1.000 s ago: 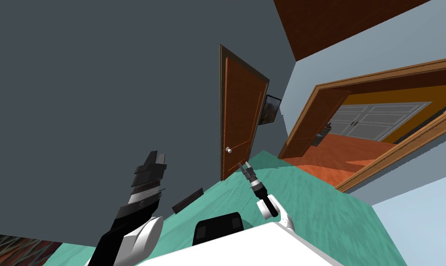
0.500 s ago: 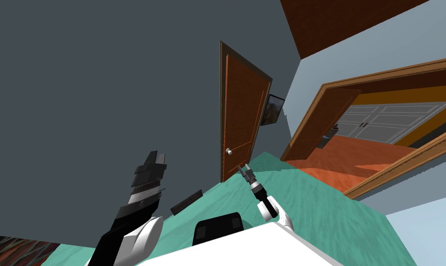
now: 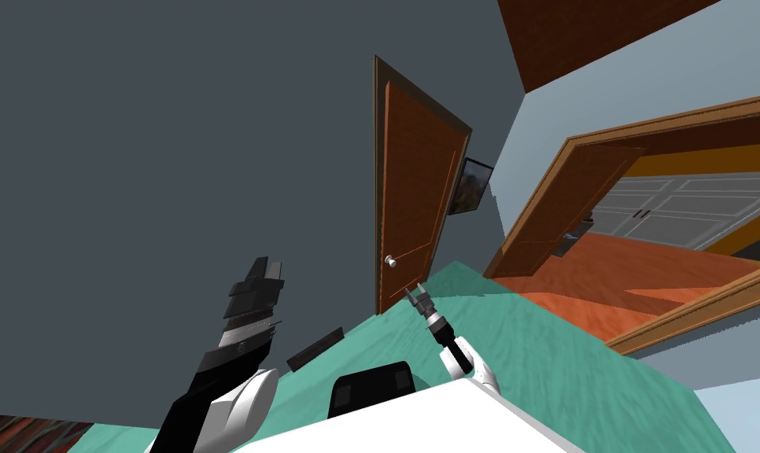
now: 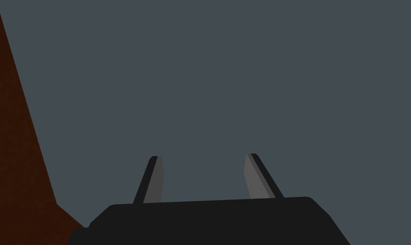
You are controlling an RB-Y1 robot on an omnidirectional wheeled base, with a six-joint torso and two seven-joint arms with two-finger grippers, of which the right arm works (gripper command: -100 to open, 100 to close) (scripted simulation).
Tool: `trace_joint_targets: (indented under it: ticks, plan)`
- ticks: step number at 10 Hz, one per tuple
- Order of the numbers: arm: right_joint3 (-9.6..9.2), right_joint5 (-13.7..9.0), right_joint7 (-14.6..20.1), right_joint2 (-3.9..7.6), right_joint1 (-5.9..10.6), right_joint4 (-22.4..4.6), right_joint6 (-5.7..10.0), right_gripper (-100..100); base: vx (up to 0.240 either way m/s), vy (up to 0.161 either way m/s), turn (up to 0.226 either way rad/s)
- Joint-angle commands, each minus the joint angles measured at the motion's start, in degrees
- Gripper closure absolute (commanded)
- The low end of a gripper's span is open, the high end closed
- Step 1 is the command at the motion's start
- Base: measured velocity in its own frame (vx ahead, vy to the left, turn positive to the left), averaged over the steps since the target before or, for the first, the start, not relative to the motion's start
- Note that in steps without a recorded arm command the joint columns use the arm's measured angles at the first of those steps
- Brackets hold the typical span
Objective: Pull the door open
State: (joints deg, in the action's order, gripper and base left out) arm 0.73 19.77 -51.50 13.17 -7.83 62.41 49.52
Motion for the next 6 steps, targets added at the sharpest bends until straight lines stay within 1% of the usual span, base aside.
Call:
trace_joint_targets:
  ticks: [1,6]
  plan:
    - [-0.09,0.56,-1.47,0.20,0.50,-2.14,0.62,-100,0.086,-0.052,0.039]
    - [-0.31,2.01,-5.26,0.33,2.27,-8.31,2.29,-100,0.089,-0.039,0.034]
